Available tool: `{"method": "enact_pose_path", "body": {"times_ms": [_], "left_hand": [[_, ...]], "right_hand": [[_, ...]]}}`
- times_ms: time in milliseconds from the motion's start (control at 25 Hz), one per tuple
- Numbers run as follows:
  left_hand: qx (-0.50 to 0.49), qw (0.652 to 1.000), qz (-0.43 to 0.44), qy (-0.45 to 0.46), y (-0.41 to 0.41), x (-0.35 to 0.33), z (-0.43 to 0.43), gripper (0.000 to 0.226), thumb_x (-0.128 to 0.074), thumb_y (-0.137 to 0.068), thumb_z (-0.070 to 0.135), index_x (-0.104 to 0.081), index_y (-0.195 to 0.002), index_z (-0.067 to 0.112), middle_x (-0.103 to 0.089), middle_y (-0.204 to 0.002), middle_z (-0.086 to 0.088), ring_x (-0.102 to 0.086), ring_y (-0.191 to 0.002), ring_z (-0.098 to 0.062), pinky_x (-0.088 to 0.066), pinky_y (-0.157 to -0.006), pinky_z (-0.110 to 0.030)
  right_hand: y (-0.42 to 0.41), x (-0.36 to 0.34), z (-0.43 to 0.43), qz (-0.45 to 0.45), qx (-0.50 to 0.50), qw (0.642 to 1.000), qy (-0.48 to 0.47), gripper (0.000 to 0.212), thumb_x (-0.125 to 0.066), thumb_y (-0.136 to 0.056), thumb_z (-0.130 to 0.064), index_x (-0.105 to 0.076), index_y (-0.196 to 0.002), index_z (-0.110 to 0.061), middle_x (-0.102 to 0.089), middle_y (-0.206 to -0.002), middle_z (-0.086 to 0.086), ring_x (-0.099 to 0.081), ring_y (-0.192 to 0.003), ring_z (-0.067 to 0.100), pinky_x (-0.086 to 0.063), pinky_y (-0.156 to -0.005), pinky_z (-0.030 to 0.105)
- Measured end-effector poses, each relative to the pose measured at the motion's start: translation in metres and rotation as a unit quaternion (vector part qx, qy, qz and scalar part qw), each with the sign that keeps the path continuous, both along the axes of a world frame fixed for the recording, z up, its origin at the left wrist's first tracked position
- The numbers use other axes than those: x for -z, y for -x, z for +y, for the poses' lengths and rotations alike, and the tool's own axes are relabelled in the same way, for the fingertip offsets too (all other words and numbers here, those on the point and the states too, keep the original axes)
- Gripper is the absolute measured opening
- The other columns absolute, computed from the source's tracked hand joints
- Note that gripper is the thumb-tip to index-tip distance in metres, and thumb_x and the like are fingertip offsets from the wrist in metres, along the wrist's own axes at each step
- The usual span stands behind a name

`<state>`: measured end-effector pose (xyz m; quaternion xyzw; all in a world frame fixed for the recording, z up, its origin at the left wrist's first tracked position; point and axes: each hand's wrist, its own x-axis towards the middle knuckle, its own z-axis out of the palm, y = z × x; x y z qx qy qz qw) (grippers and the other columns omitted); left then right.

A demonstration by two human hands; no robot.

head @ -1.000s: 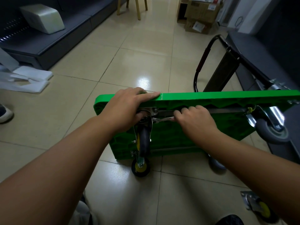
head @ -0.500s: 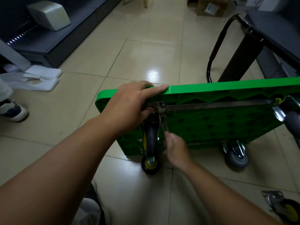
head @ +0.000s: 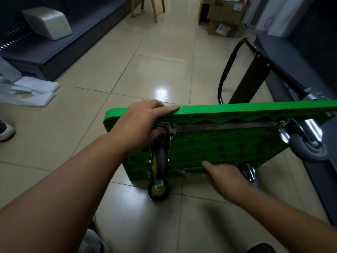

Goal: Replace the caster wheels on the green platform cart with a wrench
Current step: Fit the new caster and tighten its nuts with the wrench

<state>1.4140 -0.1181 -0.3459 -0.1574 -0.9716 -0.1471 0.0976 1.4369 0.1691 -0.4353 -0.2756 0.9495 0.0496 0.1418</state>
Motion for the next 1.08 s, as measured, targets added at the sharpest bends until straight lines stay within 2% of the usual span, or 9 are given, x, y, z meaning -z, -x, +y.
{"method": "enact_pose_path", "body": {"times_ms": [120,200,320,480,720,880,960,1040,1080], "left_hand": [[-0.001,1.0,0.004,0.002,0.001,0.001,0.0,0.076,-0.074,-0.089,0.028,-0.036,-0.152,0.046,-0.058,-0.136,0.004,-0.052,-0.118,-0.023,-0.041,-0.097,-0.04],[0.001,1.0,0.007,0.0,0.001,0.002,0.0,0.076,-0.074,-0.088,0.028,-0.036,-0.152,0.046,-0.058,-0.135,0.003,-0.053,-0.118,-0.024,-0.042,-0.097,-0.041],[0.002,1.0,0.009,-0.004,0.001,0.002,0.0,0.076,-0.074,-0.088,0.028,-0.036,-0.151,0.046,-0.059,-0.134,0.003,-0.053,-0.118,-0.024,-0.043,-0.098,-0.042],[0.001,1.0,0.009,-0.008,0.002,0.003,-0.001,0.075,-0.073,-0.089,0.027,-0.036,-0.152,0.046,-0.058,-0.135,0.003,-0.052,-0.119,-0.024,-0.042,-0.099,-0.042],[0.008,1.0,0.012,-0.01,0.004,0.007,-0.002,0.073,-0.073,-0.089,0.027,-0.039,-0.151,0.043,-0.059,-0.133,0.001,-0.054,-0.115,-0.025,-0.044,-0.096,-0.044],[0.01,1.0,0.007,-0.003,0.004,0.008,-0.003,0.073,-0.072,-0.087,0.028,-0.041,-0.152,0.041,-0.059,-0.133,0.002,-0.054,-0.114,-0.025,-0.044,-0.095,-0.045],[0.01,1.0,0.012,0.01,0.003,0.009,-0.004,0.074,-0.073,-0.087,0.026,-0.041,-0.152,0.041,-0.059,-0.133,0.001,-0.054,-0.113,-0.025,-0.045,-0.094,-0.045],[0.011,1.0,0.015,0.017,0.004,0.007,-0.004,0.073,-0.072,-0.086,0.026,-0.042,-0.152,0.039,-0.059,-0.133,0.0,-0.054,-0.113,-0.026,-0.045,-0.093,-0.045],[0.014,1.0,0.017,0.015,0.005,0.006,-0.004,0.072,-0.072,-0.086,0.027,-0.043,-0.151,0.038,-0.059,-0.133,0.0,-0.055,-0.112,-0.026,-0.045,-0.093,-0.044]], "right_hand": [[0.025,-0.055,0.0,0.171,-0.069,0.973,0.14,0.014,-0.07,-0.091,-0.023,-0.058,-0.093,-0.017,-0.063,-0.068,0.0,-0.052,-0.053,0.022,-0.029,-0.054,0.027],[0.038,-0.077,-0.014,0.243,-0.104,0.954,0.143,0.015,-0.073,-0.087,-0.019,-0.059,-0.084,-0.015,-0.057,-0.061,-0.001,-0.037,-0.048,0.018,-0.025,-0.053,0.027],[0.052,-0.079,-0.031,0.272,-0.126,0.949,0.101,0.017,-0.071,-0.09,-0.021,-0.057,-0.082,-0.016,-0.054,-0.058,-0.001,-0.041,-0.046,0.021,-0.026,-0.05,0.028],[0.056,-0.06,-0.028,0.281,-0.09,0.952,0.076,0.022,-0.077,-0.087,-0.027,-0.059,-0.086,-0.016,-0.054,-0.056,-0.002,-0.04,-0.044,0.021,-0.023,-0.048,0.027],[0.062,-0.032,-0.017,0.285,-0.04,0.95,0.125,0.026,-0.07,-0.089,-0.04,-0.059,-0.082,-0.017,-0.059,-0.056,0.001,-0.055,-0.044,0.025,-0.025,-0.048,0.025],[0.06,0.015,-0.019,0.23,0.01,0.954,0.191,0.03,-0.056,-0.096,-0.038,-0.059,-0.074,-0.018,-0.055,-0.053,-0.001,-0.052,-0.042,0.022,-0.026,-0.047,0.023],[0.044,0.048,-0.031,0.146,0.088,0.938,0.301,0.036,-0.048,-0.1,-0.039,-0.054,-0.07,-0.02,-0.049,-0.053,-0.003,-0.046,-0.043,0.017,-0.026,-0.046,0.023],[0.022,0.072,-0.068,-0.046,0.213,0.879,0.424,0.035,-0.042,-0.105,-0.036,-0.052,-0.073,-0.024,-0.048,-0.058,-0.004,-0.044,-0.048,0.012,-0.031,-0.047,0.027],[0.01,0.076,-0.09,-0.157,0.272,0.814,0.488,0.035,-0.04,-0.107,-0.033,-0.054,-0.076,-0.023,-0.052,-0.061,-0.004,-0.047,-0.052,0.01,-0.037,-0.051,0.026]]}}
